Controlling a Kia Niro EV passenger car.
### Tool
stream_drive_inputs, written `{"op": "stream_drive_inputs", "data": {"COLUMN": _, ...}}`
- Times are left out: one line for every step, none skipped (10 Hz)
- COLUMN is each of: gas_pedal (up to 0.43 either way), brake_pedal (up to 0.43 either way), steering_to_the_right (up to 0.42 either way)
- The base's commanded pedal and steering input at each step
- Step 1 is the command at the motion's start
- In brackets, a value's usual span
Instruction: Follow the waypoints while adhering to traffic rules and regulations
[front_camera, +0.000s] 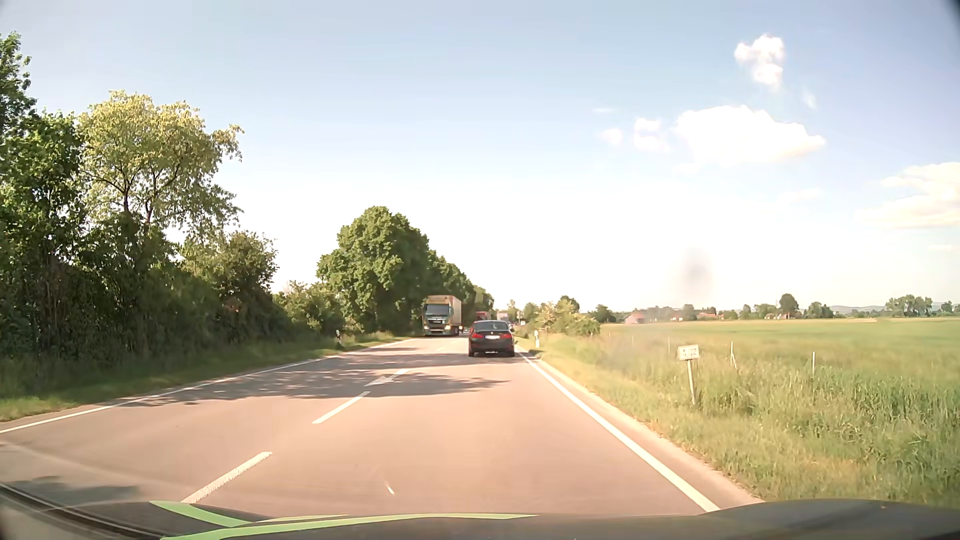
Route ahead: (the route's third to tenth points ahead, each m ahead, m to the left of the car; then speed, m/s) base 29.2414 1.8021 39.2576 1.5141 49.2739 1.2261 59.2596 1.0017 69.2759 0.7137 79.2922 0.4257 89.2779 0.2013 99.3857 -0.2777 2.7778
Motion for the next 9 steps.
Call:
{"op": "stream_drive_inputs", "data": {"gas_pedal": 0.098, "brake_pedal": 0.000, "steering_to_the_right": -0.001}}
{"op": "stream_drive_inputs", "data": {"gas_pedal": 0.098, "brake_pedal": 0.000, "steering_to_the_right": -0.001}}
{"op": "stream_drive_inputs", "data": {"gas_pedal": 0.098, "brake_pedal": 0.000, "steering_to_the_right": -0.001}}
{"op": "stream_drive_inputs", "data": {"gas_pedal": 0.098, "brake_pedal": 0.000, "steering_to_the_right": -0.001}}
{"op": "stream_drive_inputs", "data": {"gas_pedal": 0.098, "brake_pedal": 0.000, "steering_to_the_right": -0.001}}
{"op": "stream_drive_inputs", "data": {"gas_pedal": 0.098, "brake_pedal": 0.000, "steering_to_the_right": -0.001}}
{"op": "stream_drive_inputs", "data": {"gas_pedal": 0.098, "brake_pedal": 0.000, "steering_to_the_right": -0.001}}
{"op": "stream_drive_inputs", "data": {"gas_pedal": 0.098, "brake_pedal": 0.000, "steering_to_the_right": -0.001}}
{"op": "stream_drive_inputs", "data": {"gas_pedal": 0.098, "brake_pedal": 0.000, "steering_to_the_right": -0.001}}
